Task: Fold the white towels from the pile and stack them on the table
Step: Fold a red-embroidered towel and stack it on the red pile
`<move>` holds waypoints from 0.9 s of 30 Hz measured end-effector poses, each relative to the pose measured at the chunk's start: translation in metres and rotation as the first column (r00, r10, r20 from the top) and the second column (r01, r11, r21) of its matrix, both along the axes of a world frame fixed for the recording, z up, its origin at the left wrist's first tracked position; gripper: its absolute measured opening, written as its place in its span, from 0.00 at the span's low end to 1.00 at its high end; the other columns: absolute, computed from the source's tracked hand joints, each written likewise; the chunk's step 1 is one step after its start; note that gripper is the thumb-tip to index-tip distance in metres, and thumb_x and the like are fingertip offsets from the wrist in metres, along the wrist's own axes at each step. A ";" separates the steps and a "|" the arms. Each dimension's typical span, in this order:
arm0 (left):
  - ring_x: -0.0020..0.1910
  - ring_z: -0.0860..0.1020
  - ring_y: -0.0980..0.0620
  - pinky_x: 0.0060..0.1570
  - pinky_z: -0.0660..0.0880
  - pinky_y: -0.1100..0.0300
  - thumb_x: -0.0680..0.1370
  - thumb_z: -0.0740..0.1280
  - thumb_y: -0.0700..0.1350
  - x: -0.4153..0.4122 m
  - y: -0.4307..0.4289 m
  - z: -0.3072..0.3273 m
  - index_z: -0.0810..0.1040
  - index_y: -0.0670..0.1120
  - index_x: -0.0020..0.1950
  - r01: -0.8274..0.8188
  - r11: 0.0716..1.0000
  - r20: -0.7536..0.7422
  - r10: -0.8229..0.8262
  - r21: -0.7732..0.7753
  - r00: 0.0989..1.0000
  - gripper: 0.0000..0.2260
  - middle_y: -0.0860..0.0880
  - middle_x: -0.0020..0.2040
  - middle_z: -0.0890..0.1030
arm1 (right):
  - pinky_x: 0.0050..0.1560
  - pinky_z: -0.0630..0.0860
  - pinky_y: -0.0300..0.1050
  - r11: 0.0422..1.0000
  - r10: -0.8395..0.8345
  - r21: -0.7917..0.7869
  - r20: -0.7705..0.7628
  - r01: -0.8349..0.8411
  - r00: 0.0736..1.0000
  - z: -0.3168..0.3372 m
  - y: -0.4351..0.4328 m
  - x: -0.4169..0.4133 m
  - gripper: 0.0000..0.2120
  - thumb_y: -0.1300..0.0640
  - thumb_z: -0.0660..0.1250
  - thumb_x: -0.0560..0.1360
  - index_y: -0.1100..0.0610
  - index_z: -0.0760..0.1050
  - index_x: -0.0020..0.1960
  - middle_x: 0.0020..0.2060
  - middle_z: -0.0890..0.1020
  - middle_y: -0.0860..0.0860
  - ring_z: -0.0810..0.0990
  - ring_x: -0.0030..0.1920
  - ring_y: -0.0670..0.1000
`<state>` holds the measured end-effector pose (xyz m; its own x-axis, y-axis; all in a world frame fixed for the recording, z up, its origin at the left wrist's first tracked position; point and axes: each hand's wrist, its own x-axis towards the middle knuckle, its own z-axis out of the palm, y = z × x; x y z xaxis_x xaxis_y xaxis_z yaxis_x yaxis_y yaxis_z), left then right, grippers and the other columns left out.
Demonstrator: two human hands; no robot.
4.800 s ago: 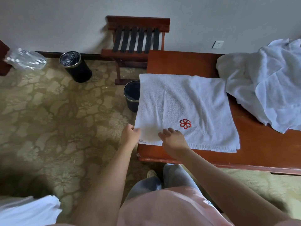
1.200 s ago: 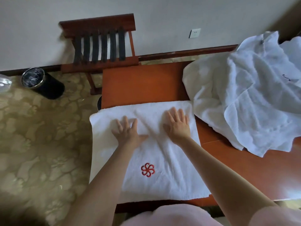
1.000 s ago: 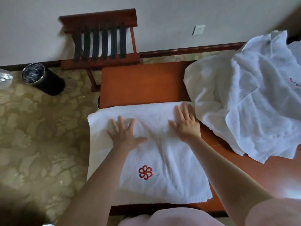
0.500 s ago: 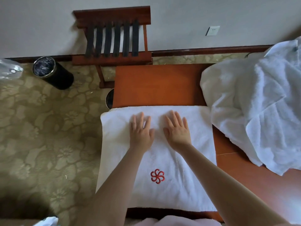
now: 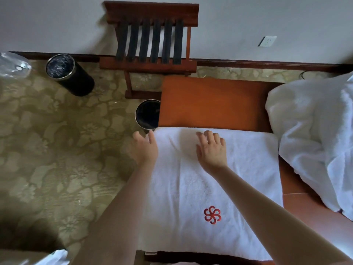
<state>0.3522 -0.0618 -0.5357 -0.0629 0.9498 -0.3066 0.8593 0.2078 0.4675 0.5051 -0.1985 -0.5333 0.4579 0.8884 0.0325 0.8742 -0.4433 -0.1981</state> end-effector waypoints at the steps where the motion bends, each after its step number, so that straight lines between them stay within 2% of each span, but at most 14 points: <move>1: 0.62 0.73 0.39 0.58 0.69 0.44 0.79 0.57 0.61 0.000 0.008 0.002 0.66 0.41 0.69 -0.059 0.995 0.011 0.060 -0.081 0.998 0.27 0.41 0.63 0.75 | 0.43 0.72 0.51 1.000 0.013 -0.019 -0.016 -0.014 1.000 0.001 0.007 -0.003 0.18 0.58 0.69 0.71 0.58 0.75 0.61 0.49 0.77 0.55 0.75 0.44 0.58; 3: 0.63 0.72 0.39 0.59 0.71 0.45 0.79 0.55 0.63 -0.001 0.019 0.005 0.64 0.43 0.70 -0.098 0.966 0.034 0.109 -0.239 0.993 0.29 0.42 0.66 0.73 | 0.47 0.70 0.52 0.993 0.027 -0.112 -0.081 -0.036 0.996 0.001 0.018 -0.007 0.20 0.56 0.64 0.75 0.57 0.71 0.66 0.53 0.75 0.54 0.74 0.50 0.57; 5: 0.61 0.73 0.42 0.52 0.72 0.52 0.79 0.55 0.62 -0.001 0.026 0.010 0.64 0.43 0.71 -0.084 0.938 0.110 0.128 -0.335 0.986 0.28 0.45 0.64 0.74 | 0.52 0.70 0.50 0.978 0.003 -0.205 -0.125 -0.029 0.992 -0.003 0.023 -0.008 0.21 0.53 0.60 0.78 0.54 0.66 0.70 0.57 0.72 0.53 0.71 0.55 0.55; 7: 0.54 0.74 0.48 0.41 0.68 0.61 0.80 0.57 0.58 0.000 0.031 0.014 0.68 0.45 0.68 -0.034 0.933 0.197 0.111 -0.359 0.974 0.22 0.50 0.55 0.75 | 0.52 0.70 0.49 0.973 -0.023 -0.229 -0.136 -0.009 0.990 -0.004 0.025 -0.006 0.21 0.51 0.59 0.78 0.52 0.64 0.70 0.58 0.71 0.52 0.70 0.55 0.54; 9: 0.44 0.75 0.52 0.31 0.65 0.69 0.80 0.60 0.53 0.003 0.036 0.016 0.70 0.49 0.60 -0.012 0.921 0.257 0.122 -0.390 0.959 0.12 0.54 0.47 0.75 | 0.52 0.70 0.49 0.971 -0.034 -0.240 -0.156 -0.004 0.987 -0.004 0.027 -0.003 0.21 0.50 0.59 0.77 0.51 0.64 0.69 0.58 0.70 0.51 0.70 0.56 0.54; 11: 0.36 0.71 0.58 0.23 0.65 0.72 0.79 0.63 0.49 0.005 0.041 0.017 0.70 0.50 0.62 -0.026 0.913 0.326 0.172 -0.406 0.930 0.12 0.53 0.48 0.75 | 0.52 0.69 0.49 0.968 -0.043 -0.252 -0.172 -0.002 0.984 -0.003 0.030 0.000 0.22 0.49 0.60 0.76 0.50 0.64 0.69 0.57 0.69 0.51 0.70 0.56 0.54; 12: 0.37 0.72 0.59 0.24 0.66 0.73 0.79 0.64 0.46 0.005 0.043 0.016 0.70 0.50 0.65 -0.017 0.920 0.366 0.173 -0.392 0.914 0.15 0.53 0.51 0.76 | 0.52 0.69 0.49 0.967 -0.051 -0.256 -0.184 0.002 0.982 -0.003 0.031 0.001 0.22 0.50 0.60 0.75 0.49 0.64 0.68 0.57 0.69 0.51 0.70 0.56 0.54; 14: 0.42 0.75 0.57 0.31 0.68 0.70 0.78 0.63 0.40 0.004 0.046 0.012 0.71 0.49 0.67 -0.017 0.945 0.440 0.167 -0.326 0.883 0.17 0.51 0.55 0.77 | 0.51 0.68 0.49 0.965 -0.063 -0.262 -0.204 0.008 0.977 -0.003 0.034 0.003 0.22 0.50 0.60 0.74 0.48 0.64 0.67 0.56 0.69 0.50 0.70 0.56 0.53; 17: 0.44 0.76 0.54 0.37 0.72 0.65 0.78 0.64 0.38 0.000 0.045 0.005 0.73 0.47 0.66 -0.075 0.966 0.502 0.194 -0.247 0.843 0.16 0.49 0.54 0.77 | 0.51 0.69 0.48 0.962 -0.050 -0.273 -0.202 -0.007 0.978 -0.003 0.034 0.005 0.22 0.49 0.60 0.74 0.48 0.63 0.68 0.57 0.68 0.49 0.70 0.56 0.53; 19: 0.49 0.78 0.51 0.44 0.75 0.60 0.78 0.64 0.40 -0.001 0.043 0.001 0.73 0.45 0.65 -0.098 0.974 0.462 0.183 -0.202 0.868 0.15 0.51 0.51 0.78 | 0.51 0.69 0.48 0.959 -0.039 -0.282 -0.199 -0.019 0.979 -0.004 0.033 0.006 0.22 0.49 0.59 0.74 0.48 0.62 0.68 0.57 0.68 0.49 0.70 0.56 0.53; 21: 0.59 0.77 0.47 0.54 0.76 0.54 0.78 0.65 0.43 0.000 0.042 0.000 0.72 0.44 0.67 -0.121 0.983 0.358 0.164 -0.140 0.919 0.17 0.49 0.57 0.79 | 0.52 0.70 0.48 0.960 -0.029 -0.280 -0.196 -0.028 0.980 -0.003 0.033 0.006 0.22 0.49 0.59 0.75 0.48 0.63 0.68 0.57 0.68 0.50 0.70 0.57 0.53; 23: 0.66 0.72 0.45 0.60 0.73 0.50 0.78 0.67 0.44 0.002 0.039 0.004 0.71 0.42 0.68 -0.036 0.999 0.230 0.031 0.019 0.973 0.19 0.45 0.65 0.75 | 0.53 0.70 0.48 0.966 -0.016 -0.256 -0.211 -0.039 0.977 -0.002 0.032 0.006 0.21 0.50 0.60 0.75 0.49 0.64 0.67 0.57 0.69 0.50 0.70 0.57 0.53; 24: 0.65 0.71 0.44 0.59 0.73 0.49 0.77 0.67 0.43 0.006 0.033 0.008 0.72 0.41 0.67 0.062 0.991 0.175 -0.083 0.121 0.981 0.18 0.43 0.65 0.73 | 0.53 0.71 0.48 0.975 -0.016 -0.220 -0.237 -0.038 0.971 0.000 0.030 0.006 0.21 0.51 0.61 0.75 0.51 0.65 0.67 0.57 0.70 0.50 0.71 0.57 0.53; 27: 0.54 0.74 0.41 0.48 0.74 0.49 0.74 0.67 0.37 0.027 0.005 0.018 0.78 0.39 0.54 0.354 0.875 0.110 -0.408 0.330 0.906 0.10 0.40 0.55 0.76 | 0.52 0.72 0.51 0.997 -0.072 -0.006 -0.342 0.075 0.937 0.005 0.017 0.007 0.16 0.58 0.64 0.76 0.58 0.72 0.64 0.55 0.75 0.54 0.74 0.55 0.56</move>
<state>0.3795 -0.0571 -0.5180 0.3500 0.9366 0.0189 0.7447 -0.2904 0.6010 0.5121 -0.1817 -0.5278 0.5065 0.8522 -0.1315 0.7183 -0.5013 -0.4824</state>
